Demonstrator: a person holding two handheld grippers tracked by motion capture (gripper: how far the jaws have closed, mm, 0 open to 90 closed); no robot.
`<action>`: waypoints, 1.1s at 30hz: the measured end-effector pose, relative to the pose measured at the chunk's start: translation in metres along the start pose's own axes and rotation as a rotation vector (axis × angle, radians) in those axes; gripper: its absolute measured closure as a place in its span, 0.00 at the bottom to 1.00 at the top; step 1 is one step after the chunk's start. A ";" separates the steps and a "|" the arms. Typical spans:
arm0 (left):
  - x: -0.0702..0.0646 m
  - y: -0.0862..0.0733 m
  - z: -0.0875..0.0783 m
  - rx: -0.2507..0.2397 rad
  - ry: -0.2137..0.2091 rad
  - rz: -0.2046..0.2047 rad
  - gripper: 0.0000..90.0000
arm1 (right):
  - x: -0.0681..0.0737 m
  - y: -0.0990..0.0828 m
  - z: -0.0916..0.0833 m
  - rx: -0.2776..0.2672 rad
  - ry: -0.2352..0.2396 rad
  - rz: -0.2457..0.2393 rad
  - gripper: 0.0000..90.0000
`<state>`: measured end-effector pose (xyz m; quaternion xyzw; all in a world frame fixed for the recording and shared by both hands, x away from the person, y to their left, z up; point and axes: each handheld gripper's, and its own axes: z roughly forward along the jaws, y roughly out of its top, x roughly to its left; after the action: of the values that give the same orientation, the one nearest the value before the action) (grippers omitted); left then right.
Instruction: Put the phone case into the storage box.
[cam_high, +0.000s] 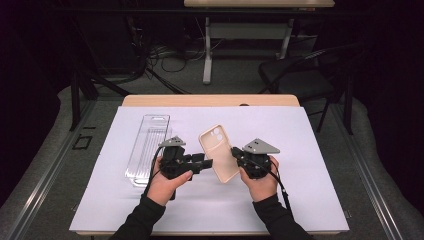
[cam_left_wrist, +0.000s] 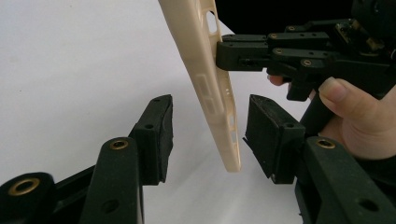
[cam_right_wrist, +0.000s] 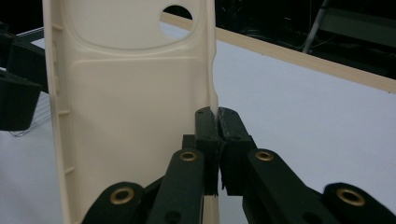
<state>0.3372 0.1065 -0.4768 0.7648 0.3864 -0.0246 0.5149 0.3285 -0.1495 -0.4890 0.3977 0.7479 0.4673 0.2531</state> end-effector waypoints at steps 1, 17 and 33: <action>0.000 0.000 0.000 -0.002 0.003 -0.003 0.58 | 0.000 0.000 0.000 0.001 0.002 0.001 0.98; -0.001 -0.003 0.001 -0.003 -0.025 -0.086 0.70 | 0.006 -0.001 0.001 -0.011 0.022 0.007 0.98; -0.001 -0.004 -0.002 -0.038 -0.015 -0.138 0.79 | 0.013 -0.004 0.002 -0.029 0.042 0.025 0.98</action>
<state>0.3328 0.1082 -0.4782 0.7263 0.4346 -0.0586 0.5292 0.3216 -0.1387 -0.4937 0.3935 0.7411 0.4896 0.2370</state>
